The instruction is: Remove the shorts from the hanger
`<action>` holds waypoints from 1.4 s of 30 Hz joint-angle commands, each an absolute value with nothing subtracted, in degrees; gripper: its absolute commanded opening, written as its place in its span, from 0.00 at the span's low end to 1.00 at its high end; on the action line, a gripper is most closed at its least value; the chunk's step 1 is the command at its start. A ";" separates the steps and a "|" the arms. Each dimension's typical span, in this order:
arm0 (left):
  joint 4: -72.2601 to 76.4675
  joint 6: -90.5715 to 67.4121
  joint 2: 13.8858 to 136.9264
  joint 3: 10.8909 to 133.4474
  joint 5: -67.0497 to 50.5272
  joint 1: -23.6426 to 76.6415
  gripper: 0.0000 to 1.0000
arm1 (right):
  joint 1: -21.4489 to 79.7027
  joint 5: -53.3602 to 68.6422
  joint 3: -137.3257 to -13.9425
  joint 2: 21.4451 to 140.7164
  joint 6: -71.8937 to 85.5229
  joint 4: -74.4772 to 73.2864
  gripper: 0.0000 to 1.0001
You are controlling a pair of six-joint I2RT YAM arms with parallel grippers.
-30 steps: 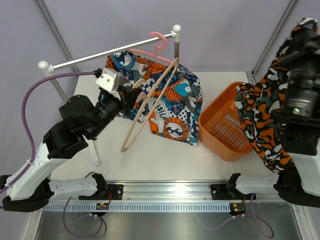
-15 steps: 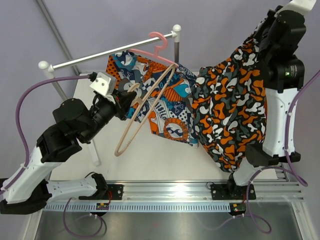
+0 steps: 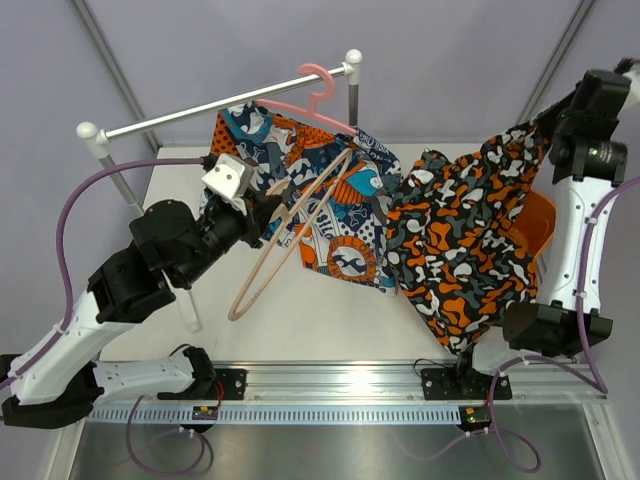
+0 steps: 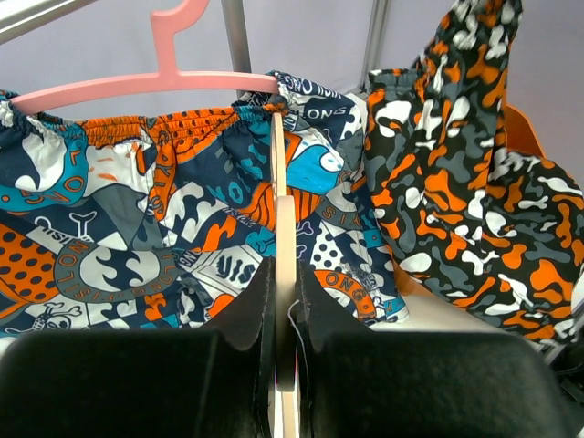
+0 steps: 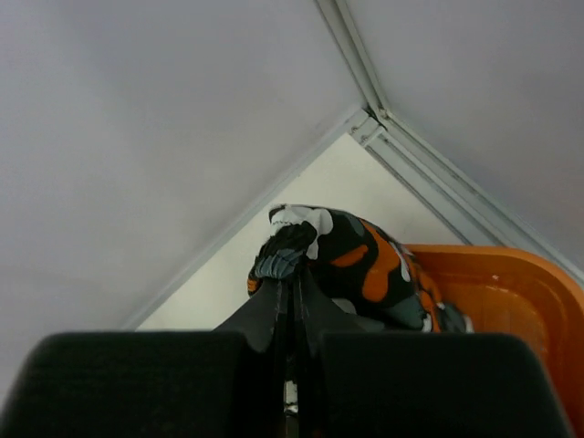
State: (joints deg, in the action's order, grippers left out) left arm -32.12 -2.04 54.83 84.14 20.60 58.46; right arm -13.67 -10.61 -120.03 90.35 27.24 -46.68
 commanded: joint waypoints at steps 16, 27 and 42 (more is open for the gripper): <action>-31.11 -4.13 50.54 82.53 18.63 58.54 0.00 | -21.62 6.95 -59.77 78.04 45.79 -17.14 0.00; -33.13 -5.97 50.45 83.06 18.72 58.62 0.00 | -21.62 3.79 -56.24 68.04 44.13 -18.18 0.39; -50.79 -15.90 49.83 91.05 32.77 58.54 0.00 | -21.53 6.58 -74.70 55.11 36.74 -31.29 0.92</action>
